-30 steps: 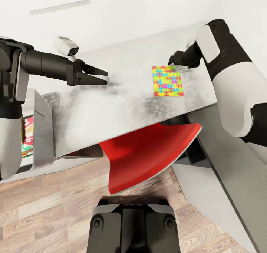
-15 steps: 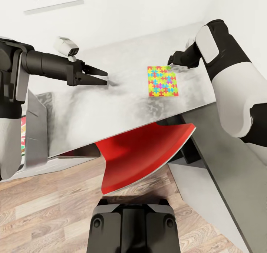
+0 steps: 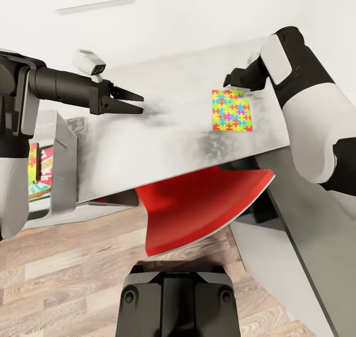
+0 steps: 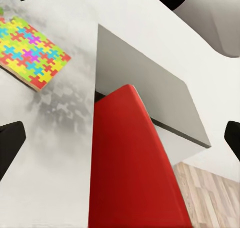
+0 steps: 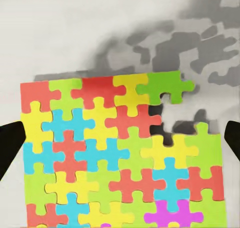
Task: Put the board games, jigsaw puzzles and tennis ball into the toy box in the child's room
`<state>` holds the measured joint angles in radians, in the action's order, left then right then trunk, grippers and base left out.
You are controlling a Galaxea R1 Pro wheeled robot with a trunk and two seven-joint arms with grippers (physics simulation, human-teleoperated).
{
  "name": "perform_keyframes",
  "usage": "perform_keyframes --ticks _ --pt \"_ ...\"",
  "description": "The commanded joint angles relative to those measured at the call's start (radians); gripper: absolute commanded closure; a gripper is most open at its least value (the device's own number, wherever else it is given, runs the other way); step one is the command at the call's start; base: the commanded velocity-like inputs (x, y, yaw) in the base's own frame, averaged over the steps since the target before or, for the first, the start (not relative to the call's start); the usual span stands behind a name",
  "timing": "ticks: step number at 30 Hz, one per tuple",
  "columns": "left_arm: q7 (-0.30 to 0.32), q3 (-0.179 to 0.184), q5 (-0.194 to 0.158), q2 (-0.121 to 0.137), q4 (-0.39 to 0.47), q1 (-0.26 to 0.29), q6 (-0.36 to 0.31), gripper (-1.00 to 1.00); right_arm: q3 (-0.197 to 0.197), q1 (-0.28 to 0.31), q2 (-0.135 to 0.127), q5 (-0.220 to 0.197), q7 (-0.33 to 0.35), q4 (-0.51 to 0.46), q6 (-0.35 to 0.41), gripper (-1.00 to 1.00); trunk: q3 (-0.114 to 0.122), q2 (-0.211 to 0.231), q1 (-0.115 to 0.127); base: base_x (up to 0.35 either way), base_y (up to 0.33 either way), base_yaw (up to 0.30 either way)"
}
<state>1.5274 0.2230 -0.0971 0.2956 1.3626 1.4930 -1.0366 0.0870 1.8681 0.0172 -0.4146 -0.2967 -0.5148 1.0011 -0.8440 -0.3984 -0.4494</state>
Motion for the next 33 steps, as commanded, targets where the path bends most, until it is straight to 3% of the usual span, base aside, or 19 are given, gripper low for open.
perform_keyframes --ticks 1,26,33 --pt "0.000 0.002 -0.004 0.001 0.000 0.001 -0.011 -1.00 0.005 0.000 0.000 -0.011 -0.009 -0.001 0.002 -1.00 -0.001 -0.002 -0.001 0.000 -0.001 0.159" --pt "0.000 0.003 -0.004 0.000 0.000 0.001 -0.011 -1.00 0.005 -0.012 -0.002 -0.011 -0.009 -0.001 0.002 -1.00 -0.005 -0.002 -0.001 0.000 -0.001 0.040" --pt "-0.010 0.001 -0.004 0.000 0.000 0.001 -0.011 -1.00 0.005 -0.012 -0.003 -0.011 -0.009 -0.001 0.002 -1.00 -0.011 -0.002 -0.001 0.000 -0.121 0.087"
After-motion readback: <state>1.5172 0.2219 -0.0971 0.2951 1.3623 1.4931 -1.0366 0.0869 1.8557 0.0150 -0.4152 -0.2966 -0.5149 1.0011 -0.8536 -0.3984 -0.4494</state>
